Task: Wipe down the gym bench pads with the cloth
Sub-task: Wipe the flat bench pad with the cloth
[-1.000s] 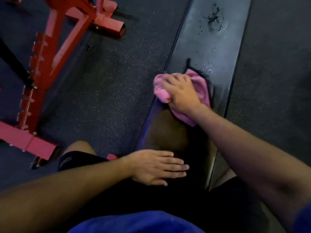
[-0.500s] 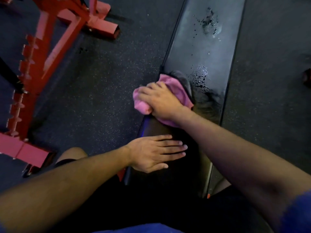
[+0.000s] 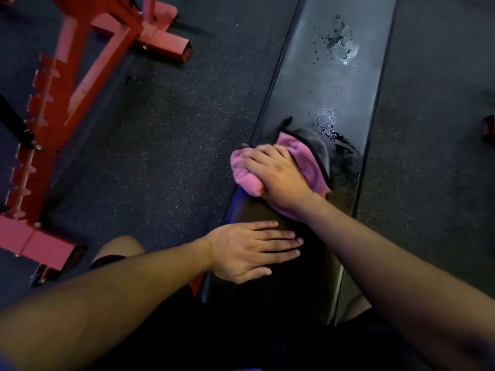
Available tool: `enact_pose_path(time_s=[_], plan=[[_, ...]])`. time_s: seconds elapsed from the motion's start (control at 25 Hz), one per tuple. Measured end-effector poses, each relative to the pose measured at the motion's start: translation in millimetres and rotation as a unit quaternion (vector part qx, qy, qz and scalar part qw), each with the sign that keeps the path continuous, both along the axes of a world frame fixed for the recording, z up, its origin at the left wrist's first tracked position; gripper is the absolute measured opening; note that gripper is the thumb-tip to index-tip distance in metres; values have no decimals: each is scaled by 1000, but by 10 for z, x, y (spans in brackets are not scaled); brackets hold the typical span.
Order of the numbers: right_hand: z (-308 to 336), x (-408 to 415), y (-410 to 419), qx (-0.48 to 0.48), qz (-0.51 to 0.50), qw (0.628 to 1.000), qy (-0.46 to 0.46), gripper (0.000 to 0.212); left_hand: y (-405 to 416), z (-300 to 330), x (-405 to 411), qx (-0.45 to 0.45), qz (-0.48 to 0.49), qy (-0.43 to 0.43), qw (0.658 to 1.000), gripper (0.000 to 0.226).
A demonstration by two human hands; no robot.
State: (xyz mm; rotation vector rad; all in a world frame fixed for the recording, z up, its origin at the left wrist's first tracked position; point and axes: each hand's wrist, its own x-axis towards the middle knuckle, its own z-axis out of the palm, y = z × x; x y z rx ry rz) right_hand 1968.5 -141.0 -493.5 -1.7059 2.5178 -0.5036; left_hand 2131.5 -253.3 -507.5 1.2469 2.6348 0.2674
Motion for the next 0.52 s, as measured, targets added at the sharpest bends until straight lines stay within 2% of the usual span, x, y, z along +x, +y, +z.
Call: enact_pose_path(time_s=[0.12, 0.16, 0.24, 0.32, 0.4, 0.52], plan=[[241, -518, -421, 52, -7, 998, 17, 46, 76, 58, 61, -7, 34, -6, 999, 64], [356, -650, -511, 74, 13, 997, 17, 48, 194, 47, 133, -6, 80, -8, 997, 65], [506, -750, -706, 145, 117, 982, 15, 43, 480, 2, 308, 4, 179, -15, 984, 67], [543, -616, -955, 262, 233, 936, 23, 26, 610, -28, 363, 6, 226, 5, 974, 67], [439, -271, -1141, 370, 262, 891, 42, 12, 579, -34, 362, 0, 230, 19, 973, 66], [276, 434, -1215, 436, 310, 845, 12, 29, 548, -24, 353, 9, 251, 10, 968, 69]])
